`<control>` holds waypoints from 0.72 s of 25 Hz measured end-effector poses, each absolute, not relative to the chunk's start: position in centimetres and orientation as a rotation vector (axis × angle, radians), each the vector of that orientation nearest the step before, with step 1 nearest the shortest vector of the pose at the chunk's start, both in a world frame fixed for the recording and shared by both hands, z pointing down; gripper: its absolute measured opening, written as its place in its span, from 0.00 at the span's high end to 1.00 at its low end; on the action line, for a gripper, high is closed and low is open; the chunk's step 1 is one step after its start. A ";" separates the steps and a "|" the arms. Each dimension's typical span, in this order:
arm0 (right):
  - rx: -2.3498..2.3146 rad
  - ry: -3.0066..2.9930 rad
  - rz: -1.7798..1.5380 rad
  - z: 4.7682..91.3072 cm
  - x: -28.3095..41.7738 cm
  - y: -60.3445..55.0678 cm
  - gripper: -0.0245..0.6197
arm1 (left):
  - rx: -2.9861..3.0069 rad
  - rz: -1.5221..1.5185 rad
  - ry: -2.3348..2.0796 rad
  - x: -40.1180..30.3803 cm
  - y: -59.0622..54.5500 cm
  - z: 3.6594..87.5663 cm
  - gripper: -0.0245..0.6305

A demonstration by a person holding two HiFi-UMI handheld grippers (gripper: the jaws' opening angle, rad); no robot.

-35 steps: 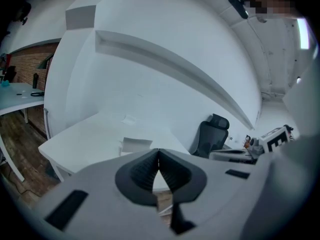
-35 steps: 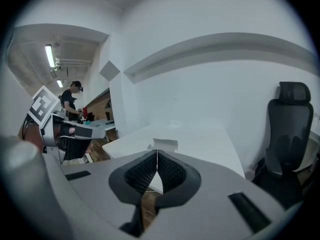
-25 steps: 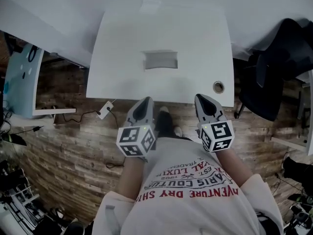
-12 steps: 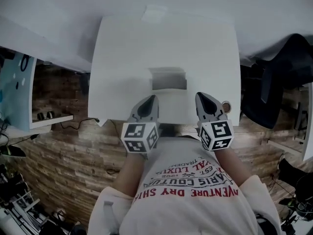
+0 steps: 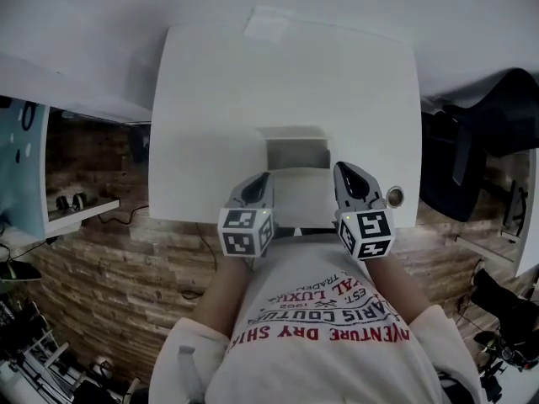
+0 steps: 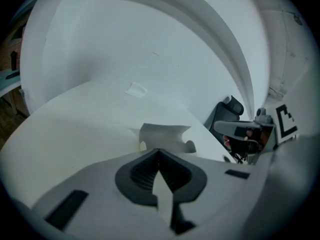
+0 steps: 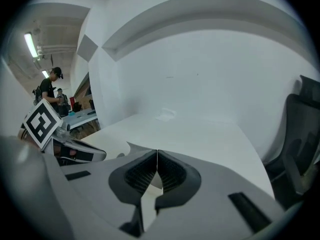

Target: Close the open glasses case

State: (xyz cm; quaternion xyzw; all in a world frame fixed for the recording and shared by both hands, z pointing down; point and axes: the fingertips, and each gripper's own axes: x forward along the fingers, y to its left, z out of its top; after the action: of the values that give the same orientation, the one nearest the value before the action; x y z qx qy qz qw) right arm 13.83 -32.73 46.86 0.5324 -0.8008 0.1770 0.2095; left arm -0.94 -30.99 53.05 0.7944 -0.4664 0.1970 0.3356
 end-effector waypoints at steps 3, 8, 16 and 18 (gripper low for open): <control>1.456 -2.201 0.513 48.5 13.9 -33.5 0.94 | 2.048 0.539 -1.208 -0.9 -31.5 54.6 0.96; 1.418 -2.191 0.529 49.4 13.4 -34.3 0.94 | 2.004 0.571 -1.177 -0.4 -31.3 56.6 0.96; 1.371 -2.218 0.461 49.2 12.0 -36.9 0.94 | 1.970 0.546 -1.176 -0.2 -30.7 57.6 0.96; 1.370 -2.218 0.431 49.2 12.2 -37.8 0.94 | 1.962 0.537 -1.179 -0.2 -30.8 57.6 0.96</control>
State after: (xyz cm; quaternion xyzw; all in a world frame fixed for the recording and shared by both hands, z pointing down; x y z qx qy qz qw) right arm 12.16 -37.78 49.23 0.5024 -0.8134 0.1580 0.2469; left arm -0.16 -30.75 57.58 0.7702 -0.4628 0.2109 0.3850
